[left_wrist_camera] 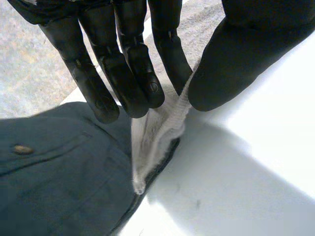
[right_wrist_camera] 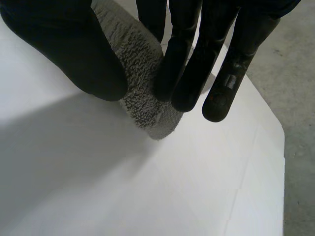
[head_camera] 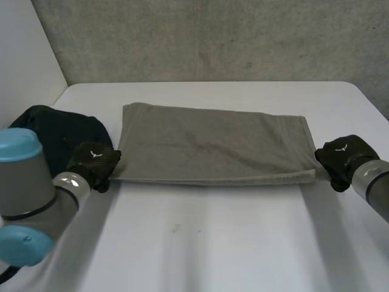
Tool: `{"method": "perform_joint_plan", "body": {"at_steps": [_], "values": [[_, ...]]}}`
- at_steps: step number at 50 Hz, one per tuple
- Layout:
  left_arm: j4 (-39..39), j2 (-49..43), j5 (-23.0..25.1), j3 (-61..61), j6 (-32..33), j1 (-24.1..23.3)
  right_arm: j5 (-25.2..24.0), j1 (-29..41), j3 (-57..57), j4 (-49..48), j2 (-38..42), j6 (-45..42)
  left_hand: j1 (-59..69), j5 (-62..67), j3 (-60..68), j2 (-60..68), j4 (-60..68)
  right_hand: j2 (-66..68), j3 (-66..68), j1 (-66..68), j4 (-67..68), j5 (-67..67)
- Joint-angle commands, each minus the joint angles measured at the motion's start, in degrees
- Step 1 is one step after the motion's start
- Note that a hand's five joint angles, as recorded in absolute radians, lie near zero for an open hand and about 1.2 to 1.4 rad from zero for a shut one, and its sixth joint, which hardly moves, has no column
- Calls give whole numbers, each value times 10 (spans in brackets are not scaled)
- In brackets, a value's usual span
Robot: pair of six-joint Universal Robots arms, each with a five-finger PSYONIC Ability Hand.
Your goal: Fold the laundry.
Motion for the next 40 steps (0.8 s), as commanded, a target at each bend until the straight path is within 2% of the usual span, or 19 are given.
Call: {"method": "perform_joint_plan", "body": {"at_steps": [1, 6, 12, 15, 18, 23, 27, 31, 40], "values": [[-162, 148, -2, -79, 97, -5, 2, -16, 1, 162, -70, -98, 148, 140, 120, 116, 113, 129, 123, 233, 117, 130], [-222, 207, -1, -151, 163, -25, 0, -32, 44, 270, -120, -174, 148, 140, 120, 116, 113, 129, 123, 233, 117, 130], [-177, 211, 0, -171, 214, -30, 2, -47, 63, 257, -131, -219, 148, 140, 120, 116, 113, 129, 123, 233, 117, 130], [-129, 175, -11, -141, 223, -30, 8, -45, 63, 237, -112, -219, 148, 140, 120, 116, 113, 129, 123, 233, 117, 130], [-84, 125, -29, -93, 221, -34, 17, -41, 44, 200, -57, -208, 148, 140, 120, 116, 113, 129, 123, 233, 117, 130], [-40, 28, -34, 2, 208, -46, 52, -31, -10, 133, 11, -153, 148, 140, 120, 116, 113, 129, 123, 233, 117, 130], [20, -61, -36, 92, 205, -65, 82, 16, -75, 49, 75, -125, 148, 140, 120, 116, 113, 129, 123, 233, 117, 130], [89, -155, -39, 191, 213, -67, 105, 33, -131, -25, 133, -123, 148, 140, 120, 116, 113, 129, 123, 233, 117, 130], [112, -297, -40, 352, 215, -69, 117, 39, -245, -165, 236, -135, 148, 140, 120, 116, 113, 129, 123, 233, 117, 130]]}}
